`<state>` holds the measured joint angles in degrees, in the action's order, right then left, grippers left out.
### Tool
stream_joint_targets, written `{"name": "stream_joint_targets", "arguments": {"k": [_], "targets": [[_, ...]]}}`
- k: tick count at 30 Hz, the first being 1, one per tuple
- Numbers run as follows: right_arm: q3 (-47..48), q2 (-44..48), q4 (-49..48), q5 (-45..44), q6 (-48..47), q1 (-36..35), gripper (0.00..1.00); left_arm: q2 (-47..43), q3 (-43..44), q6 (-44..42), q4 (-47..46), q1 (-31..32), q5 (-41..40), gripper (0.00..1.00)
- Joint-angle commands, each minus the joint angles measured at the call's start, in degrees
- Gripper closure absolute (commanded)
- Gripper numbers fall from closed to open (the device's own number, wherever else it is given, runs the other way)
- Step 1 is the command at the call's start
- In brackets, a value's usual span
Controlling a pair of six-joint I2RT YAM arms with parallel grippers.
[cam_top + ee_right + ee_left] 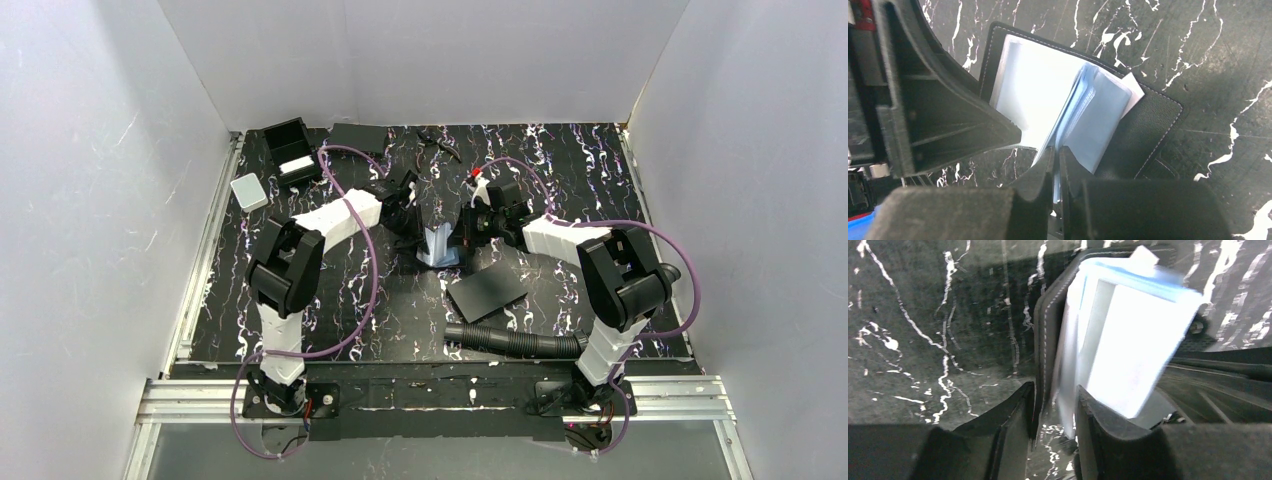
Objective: Put the credit cards into the card holder
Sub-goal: Open the card holder at the center of the board.
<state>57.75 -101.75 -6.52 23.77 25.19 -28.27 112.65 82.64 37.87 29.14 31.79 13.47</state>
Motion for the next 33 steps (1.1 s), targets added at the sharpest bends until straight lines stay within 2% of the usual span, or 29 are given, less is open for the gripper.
{"name": "stream_joint_targets", "arguments": {"k": [1,5,12,16,21,24,33], "targets": [[2.80,1.93,2.75,-2.90,-1.95,0.15,0.69,-0.47,0.97,-1.94,4.54,0.23,-3.53,0.72],[2.84,2.43,5.89,-6.06,-4.36,0.49,0.59,-1.54,-0.41,-2.34,3.99,0.19,-4.14,0.79],[2.97,2.23,5.96,-4.35,-5.52,0.25,0.34,-1.91,-1.74,-1.16,1.19,0.14,-0.85,0.87],[3.85,3.21,8.74,-6.15,-6.74,-0.63,0.21,-2.30,-2.21,-0.87,0.15,0.14,0.33,0.89],[5.26,3.15,10.69,-8.31,-7.48,-2.68,0.14,-2.43,-2.51,-0.66,-1.28,0.13,2.00,0.87],[6.04,3.45,10.96,-9.38,-7.93,-3.51,0.02,-1.76,-2.36,-0.82,-1.30,-0.04,2.92,0.85],[7.29,1.14,10.69,-9.71,-7.41,-3.54,0.04,-2.36,-3.22,-0.63,-1.80,-0.84,3.31,0.83]]}}
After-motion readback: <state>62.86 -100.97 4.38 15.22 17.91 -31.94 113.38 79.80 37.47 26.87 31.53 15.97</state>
